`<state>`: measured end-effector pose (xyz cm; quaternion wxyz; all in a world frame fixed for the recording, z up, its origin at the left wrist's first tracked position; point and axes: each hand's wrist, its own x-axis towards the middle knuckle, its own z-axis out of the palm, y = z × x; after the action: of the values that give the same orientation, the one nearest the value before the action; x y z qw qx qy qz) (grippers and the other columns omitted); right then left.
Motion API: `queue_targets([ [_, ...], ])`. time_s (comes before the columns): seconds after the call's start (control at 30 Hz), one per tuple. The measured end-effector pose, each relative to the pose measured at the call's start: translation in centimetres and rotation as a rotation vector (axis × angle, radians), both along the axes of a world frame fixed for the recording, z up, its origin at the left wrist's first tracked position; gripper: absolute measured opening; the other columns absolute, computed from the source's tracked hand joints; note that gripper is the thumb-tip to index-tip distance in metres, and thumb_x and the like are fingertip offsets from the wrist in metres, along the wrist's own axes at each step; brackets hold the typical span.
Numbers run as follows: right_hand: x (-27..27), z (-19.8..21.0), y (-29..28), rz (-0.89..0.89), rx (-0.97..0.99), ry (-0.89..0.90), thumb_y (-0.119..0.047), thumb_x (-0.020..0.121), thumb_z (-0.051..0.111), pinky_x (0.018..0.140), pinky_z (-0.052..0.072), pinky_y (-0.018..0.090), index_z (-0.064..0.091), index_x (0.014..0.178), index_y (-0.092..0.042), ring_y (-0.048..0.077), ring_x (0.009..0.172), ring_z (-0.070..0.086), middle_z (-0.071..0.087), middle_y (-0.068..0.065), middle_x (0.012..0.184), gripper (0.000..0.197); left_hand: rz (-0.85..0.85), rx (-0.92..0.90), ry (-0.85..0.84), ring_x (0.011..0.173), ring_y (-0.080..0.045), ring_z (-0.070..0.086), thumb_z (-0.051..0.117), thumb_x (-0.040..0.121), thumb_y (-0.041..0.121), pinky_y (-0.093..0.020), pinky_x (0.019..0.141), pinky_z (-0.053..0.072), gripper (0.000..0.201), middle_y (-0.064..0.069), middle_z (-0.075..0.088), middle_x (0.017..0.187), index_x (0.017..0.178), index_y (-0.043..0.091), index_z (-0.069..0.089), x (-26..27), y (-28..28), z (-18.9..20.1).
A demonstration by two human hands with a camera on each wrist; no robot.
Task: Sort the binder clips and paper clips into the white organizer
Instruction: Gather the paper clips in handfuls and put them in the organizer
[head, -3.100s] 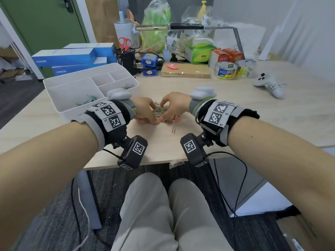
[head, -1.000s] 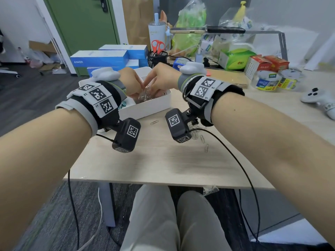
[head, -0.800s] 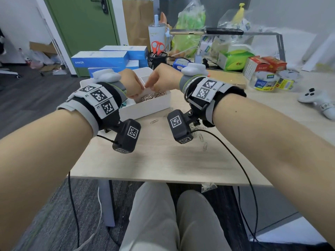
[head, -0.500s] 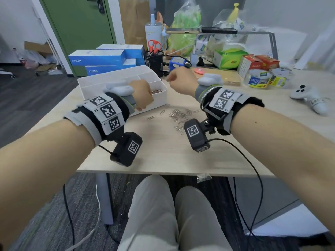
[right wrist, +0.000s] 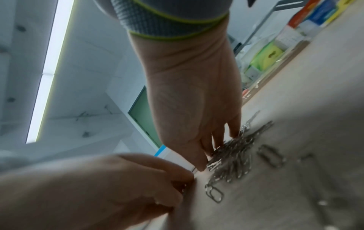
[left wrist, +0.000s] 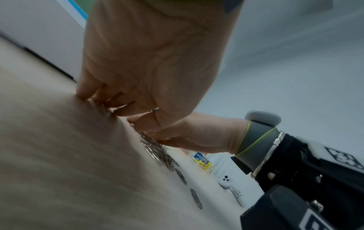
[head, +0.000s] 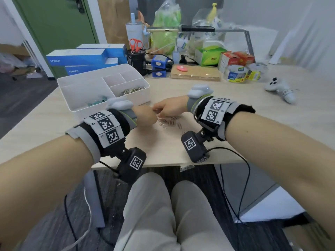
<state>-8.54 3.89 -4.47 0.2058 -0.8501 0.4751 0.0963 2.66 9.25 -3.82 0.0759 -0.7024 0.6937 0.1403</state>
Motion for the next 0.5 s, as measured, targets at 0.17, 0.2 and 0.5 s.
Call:
queue_targets([
  [0.17,-3.6,1.4,1.2,-0.165,-0.089,-0.208,-0.013,0.094,0.047,0.106,0.032,0.025,0.045,0.139,-0.014,0.019,0.131,0.043,0.044,0.004,0.145,0.045,0.075,-0.123,-0.001,0.131,-0.028,0.044,0.034,0.1,0.009,-0.03,0.102,0.033,0.037,-0.015,0.049,0.14,0.132,-0.002,0.049,-1.0,-0.8,0.0],
  [0.2,-4.4,1.6,1.2,-0.195,-0.12,-0.223,-0.012,0.094,0.046,0.108,0.028,0.025,0.044,0.14,-0.014,0.02,0.135,0.038,0.041,0.004,0.148,0.046,0.089,-0.139,0.02,0.13,-0.031,0.044,0.036,0.099,0.01,-0.032,0.104,0.033,0.037,-0.017,0.049,0.139,0.131,-0.002,0.05,-0.8,-1.3,0.0],
  [0.5,-7.3,-0.2,1.2,-0.32,-0.028,-0.044,-0.023,0.098,0.04,0.083,0.04,0.03,0.053,0.095,-0.022,0.022,0.109,0.044,0.054,-0.002,0.1,0.013,-0.034,-0.052,-0.017,0.133,-0.036,0.036,0.03,0.099,0.019,-0.042,0.109,0.03,0.043,-0.024,0.038,0.143,0.135,0.0,0.044,-2.3,-1.9,-1.1],
])
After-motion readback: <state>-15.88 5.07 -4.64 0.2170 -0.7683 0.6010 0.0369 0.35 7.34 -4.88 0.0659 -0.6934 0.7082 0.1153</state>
